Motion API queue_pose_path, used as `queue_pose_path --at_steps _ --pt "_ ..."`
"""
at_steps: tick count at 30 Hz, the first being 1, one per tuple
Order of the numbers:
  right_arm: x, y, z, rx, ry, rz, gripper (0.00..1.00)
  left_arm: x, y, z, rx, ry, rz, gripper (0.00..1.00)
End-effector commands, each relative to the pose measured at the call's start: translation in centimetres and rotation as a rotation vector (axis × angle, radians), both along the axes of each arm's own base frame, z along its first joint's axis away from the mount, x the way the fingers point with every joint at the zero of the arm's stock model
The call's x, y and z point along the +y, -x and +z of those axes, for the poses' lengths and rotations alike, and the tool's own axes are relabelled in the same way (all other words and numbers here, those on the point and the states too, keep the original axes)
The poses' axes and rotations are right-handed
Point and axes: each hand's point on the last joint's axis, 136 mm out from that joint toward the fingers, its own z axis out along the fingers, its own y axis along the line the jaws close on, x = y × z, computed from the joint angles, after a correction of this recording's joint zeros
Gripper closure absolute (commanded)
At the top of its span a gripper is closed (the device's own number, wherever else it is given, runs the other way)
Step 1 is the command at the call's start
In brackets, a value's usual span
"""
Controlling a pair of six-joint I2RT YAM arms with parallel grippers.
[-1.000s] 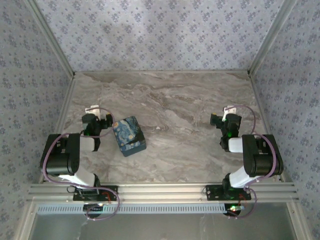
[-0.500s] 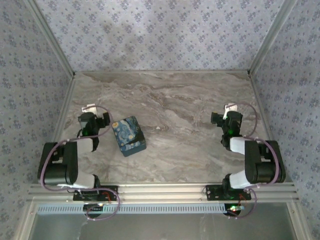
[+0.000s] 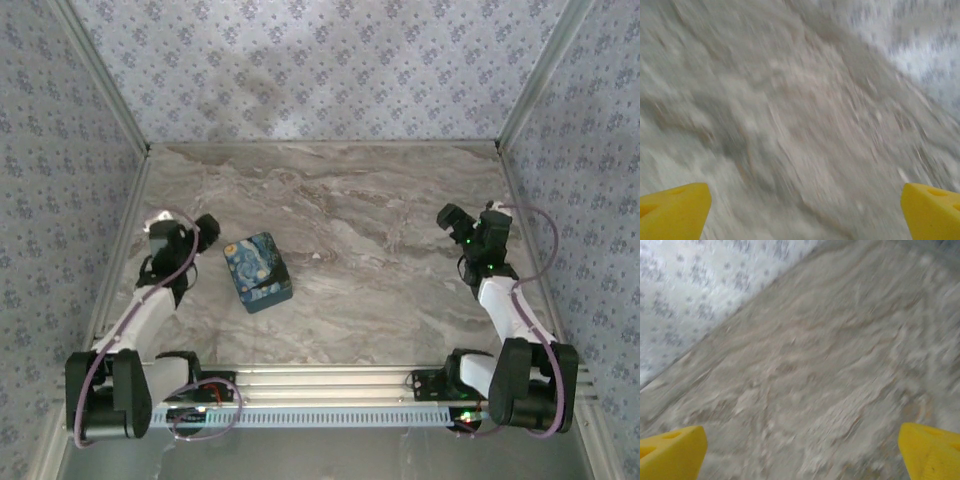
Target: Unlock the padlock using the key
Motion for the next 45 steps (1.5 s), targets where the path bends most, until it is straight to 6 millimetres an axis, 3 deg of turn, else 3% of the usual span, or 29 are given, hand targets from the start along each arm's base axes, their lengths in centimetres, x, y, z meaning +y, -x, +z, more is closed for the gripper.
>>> queue_pose_path --at_steps 1,7,14,24,29,33,37,42,45 --pt "4.8 0.8 -1.2 0.087 -0.166 0.142 0.04 -4.3 3.2 -2.3 0.114 0.134 -0.108 0.04" --pt "10.8 1.2 -2.6 0.208 -0.107 0.289 0.06 -7.1 5.3 -3.1 0.126 0.173 -0.161 0.05" --pt "16.2 1.7 -4.5 0.303 -0.048 0.457 0.12 -11.1 3.6 -3.1 0.139 0.161 -0.266 0.07" --pt "19.0 3.6 -5.5 0.364 -0.02 0.547 0.14 -17.6 -0.6 -2.5 0.156 0.121 -0.42 0.09" --pt "19.5 4.0 -5.3 0.37 -0.009 0.573 0.14 -23.0 -3.1 -2.2 0.165 0.128 -0.544 0.12" --pt "20.2 3.7 -5.0 0.37 -0.01 0.609 0.14 -26.7 -3.9 -2.5 0.188 0.089 -0.625 0.12" --pt "21.3 3.2 -4.3 0.363 -0.011 0.66 0.14 -26.4 -3.6 -2.0 0.183 0.078 -0.619 0.11" --pt "22.7 2.3 -3.8 0.36 -0.014 0.73 0.13 -22.7 -1.2 -0.1 0.18 -0.021 -0.563 0.09" --pt "23.7 1.3 -3.5 0.356 -0.024 0.768 0.13 -20.3 1.1 0.0 0.211 -0.032 -0.511 0.09"
